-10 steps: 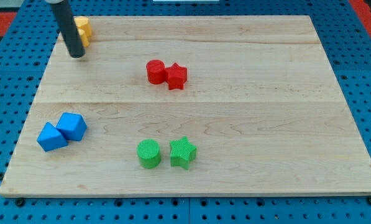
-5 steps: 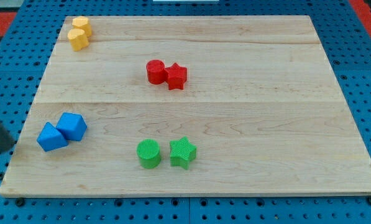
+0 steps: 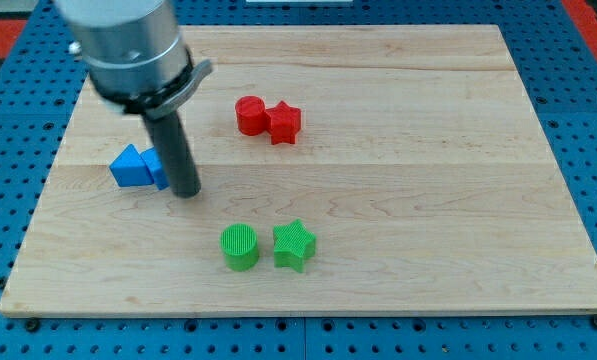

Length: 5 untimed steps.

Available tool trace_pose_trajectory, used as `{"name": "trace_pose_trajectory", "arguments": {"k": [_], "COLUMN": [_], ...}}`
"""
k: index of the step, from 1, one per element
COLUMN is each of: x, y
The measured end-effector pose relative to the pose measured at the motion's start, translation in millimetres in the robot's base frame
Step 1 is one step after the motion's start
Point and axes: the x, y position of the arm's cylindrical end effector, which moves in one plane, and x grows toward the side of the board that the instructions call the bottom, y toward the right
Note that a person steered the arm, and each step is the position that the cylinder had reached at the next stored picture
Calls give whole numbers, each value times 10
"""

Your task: Move the blue blocks to the center left of the board

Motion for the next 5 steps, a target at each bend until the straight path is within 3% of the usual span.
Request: {"name": "trace_pose_trajectory", "arguments": {"k": [1,2,3,4,5], "x": [-260,72,535,527,382], "y": [-1054,-666,-692,-1729,-1731]}}
